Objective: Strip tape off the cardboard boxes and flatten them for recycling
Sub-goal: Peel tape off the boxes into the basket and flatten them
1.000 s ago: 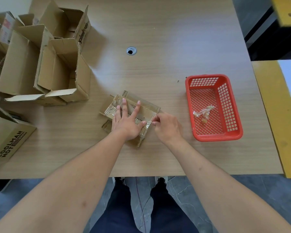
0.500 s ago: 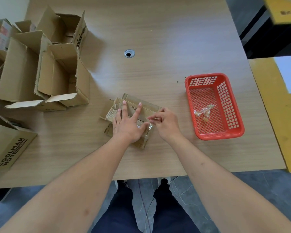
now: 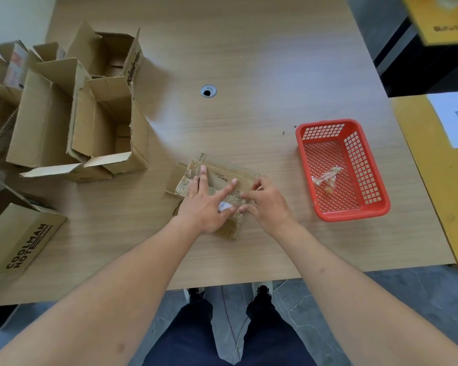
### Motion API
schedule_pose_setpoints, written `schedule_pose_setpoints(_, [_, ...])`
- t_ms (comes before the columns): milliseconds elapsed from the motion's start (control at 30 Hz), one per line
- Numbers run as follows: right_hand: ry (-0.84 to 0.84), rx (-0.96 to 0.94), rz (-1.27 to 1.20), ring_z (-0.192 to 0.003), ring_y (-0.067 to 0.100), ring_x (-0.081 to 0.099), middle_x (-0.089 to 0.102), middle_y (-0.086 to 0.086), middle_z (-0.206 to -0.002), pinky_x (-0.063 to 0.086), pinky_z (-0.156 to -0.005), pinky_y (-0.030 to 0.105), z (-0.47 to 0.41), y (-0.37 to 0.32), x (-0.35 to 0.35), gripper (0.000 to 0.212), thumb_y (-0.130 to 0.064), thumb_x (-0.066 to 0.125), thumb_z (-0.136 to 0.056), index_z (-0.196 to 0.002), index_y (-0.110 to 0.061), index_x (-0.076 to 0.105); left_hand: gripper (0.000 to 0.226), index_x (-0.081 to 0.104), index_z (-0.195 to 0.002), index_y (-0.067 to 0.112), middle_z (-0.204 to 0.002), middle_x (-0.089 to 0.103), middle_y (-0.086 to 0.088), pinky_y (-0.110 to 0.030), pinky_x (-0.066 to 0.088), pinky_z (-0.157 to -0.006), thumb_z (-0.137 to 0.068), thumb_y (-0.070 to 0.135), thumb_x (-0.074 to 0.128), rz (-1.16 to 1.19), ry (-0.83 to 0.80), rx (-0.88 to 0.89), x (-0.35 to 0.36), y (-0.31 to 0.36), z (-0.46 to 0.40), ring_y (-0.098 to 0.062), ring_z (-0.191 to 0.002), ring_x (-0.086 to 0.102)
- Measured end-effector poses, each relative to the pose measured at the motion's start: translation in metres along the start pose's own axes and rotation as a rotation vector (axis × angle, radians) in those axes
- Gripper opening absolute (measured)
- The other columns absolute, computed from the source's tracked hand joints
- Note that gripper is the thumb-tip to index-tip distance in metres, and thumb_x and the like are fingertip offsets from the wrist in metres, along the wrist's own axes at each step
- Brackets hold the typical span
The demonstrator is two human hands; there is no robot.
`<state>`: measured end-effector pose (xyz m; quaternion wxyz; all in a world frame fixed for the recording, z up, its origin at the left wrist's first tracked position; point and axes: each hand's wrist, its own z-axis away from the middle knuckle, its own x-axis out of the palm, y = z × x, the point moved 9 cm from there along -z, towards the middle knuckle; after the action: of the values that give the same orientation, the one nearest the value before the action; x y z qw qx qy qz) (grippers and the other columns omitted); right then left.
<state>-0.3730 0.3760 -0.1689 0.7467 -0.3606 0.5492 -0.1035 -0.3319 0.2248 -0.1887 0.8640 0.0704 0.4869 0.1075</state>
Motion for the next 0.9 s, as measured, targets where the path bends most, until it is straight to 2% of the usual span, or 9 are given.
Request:
schedule_pose_setpoints(133, [-0.022,0.037,0.058,-0.088,0.016,0.059,0.054,-0.011,-0.091,0.055,-0.072,0.041,-0.008,-0.003,0.002,0.011,-0.013,0.078,-0.084,-0.094,-0.018,0.078,0.059,0.004,-0.150,0.067,-0.162,-0.031,-0.019,-0.056,-0.001,-0.124,-0.101,0.063,0.037,-0.062,0.009,0.115,0.002,0.005,0.009,-0.053,-0.149,-0.018])
schedule_pose_setpoints(233, [0.032,-0.039,0.172,-0.094,0.026,0.063,0.063,-0.003,-0.097,0.055,-0.068,0.042,-0.004,-0.015,-0.002,0.010,-0.024,0.071,-0.094,-0.100,-0.021,0.078,0.054,0.005,-0.149,0.069,-0.162,-0.032,-0.017,-0.055,-0.003,-0.125,-0.103,0.061,0.033,-0.091,0.015,0.114,0.005,0.001,0.011,-0.053,-0.149,-0.017])
schedule_pose_setpoints(333, [0.132,-0.041,0.219,-0.084,0.029,0.064,0.065,-0.001,-0.094,0.051,-0.059,0.039,0.008,-0.013,-0.010,0.013,-0.028,0.067,-0.097,-0.092,-0.018,0.075,0.053,-0.001,-0.148,0.069,-0.162,-0.033,-0.017,-0.052,-0.002,-0.126,-0.103,0.064,0.026,-0.108,0.021,0.069,0.006,-0.002,0.009,-0.051,-0.150,-0.017])
schedule_pose_setpoints(533, [0.170,0.123,-0.277,-0.066,0.009,0.068,0.069,-0.005,-0.082,0.057,-0.070,0.040,0.028,0.008,-0.021,0.011,-0.014,0.069,-0.095,-0.085,-0.016,0.072,0.054,-0.007,-0.147,0.069,-0.161,-0.033,-0.019,-0.053,-0.002,-0.125,-0.102,0.067,0.022,-0.119,0.044,0.023,0.006,-0.002,0.005,-0.052,-0.150,-0.015])
schedule_pose_setpoints(600, [0.186,0.215,-0.390,-0.064,0.010,0.070,0.071,-0.005,-0.075,0.060,-0.072,0.040,0.029,0.015,-0.024,0.009,-0.011,0.071,-0.094,-0.093,-0.020,0.073,0.054,-0.006,-0.147,0.069,-0.161,-0.033,-0.018,-0.053,-0.003,-0.125,-0.102,0.067,0.023,-0.105,0.039,0.017,0.006,-0.001,0.004,-0.052,-0.150,-0.016])
schedule_pose_setpoints(700, [0.137,0.285,-0.485,-0.064,0.013,0.072,0.071,0.000,-0.071,0.062,-0.072,0.029,0.020,0.017,-0.019,0.052,-0.005,0.074,-0.090,-0.129,-0.037,0.064,0.053,-0.004,-0.147,0.070,-0.161,-0.034,-0.017,-0.053,-0.002,-0.126,-0.102,0.066,0.025,-0.085,0.020,0.001,0.007,-0.002,0.005,-0.051,-0.150,-0.017])
schedule_pose_setpoints(733, [0.124,0.286,-0.430,-0.063,0.011,0.072,0.070,-0.001,-0.071,0.061,-0.073,0.029,0.016,0.016,-0.017,0.051,-0.005,0.074,-0.090,-0.129,-0.035,0.064,0.053,-0.004,-0.147,0.070,-0.161,-0.034,-0.017,-0.053,-0.002,-0.126,-0.102,0.066,0.025,-0.082,0.013,-0.006,0.008,-0.002,0.005,-0.050,-0.150,-0.016])
schedule_pose_setpoints(800, [0.108,0.252,-0.251,-0.067,0.009,0.069,0.070,-0.006,-0.072,0.057,-0.079,0.034,0.007,0.012,-0.014,0.027,-0.008,0.073,-0.091,-0.110,-0.026,0.070,0.054,-0.004,-0.148,0.069,-0.161,-0.034,-0.017,-0.053,-0.001,-0.126,-0.102,0.066,0.025,-0.081,0.003,-0.019,0.009,-0.001,0.006,-0.050,-0.150,-0.016])
schedule_pose_setpoints(900, [0.091,0.186,-0.120,-0.083,0.021,0.069,0.070,0.002,-0.091,0.053,-0.083,0.033,0.003,0.008,-0.005,0.008,-0.013,0.071,-0.093,-0.099,-0.016,0.076,0.054,-0.002,-0.148,0.068,-0.162,-0.033,-0.017,-0.053,0.000,-0.126,-0.102,0.066,0.025,-0.075,0.004,-0.034,0.011,0.001,0.006,-0.051,-0.150,-0.016])
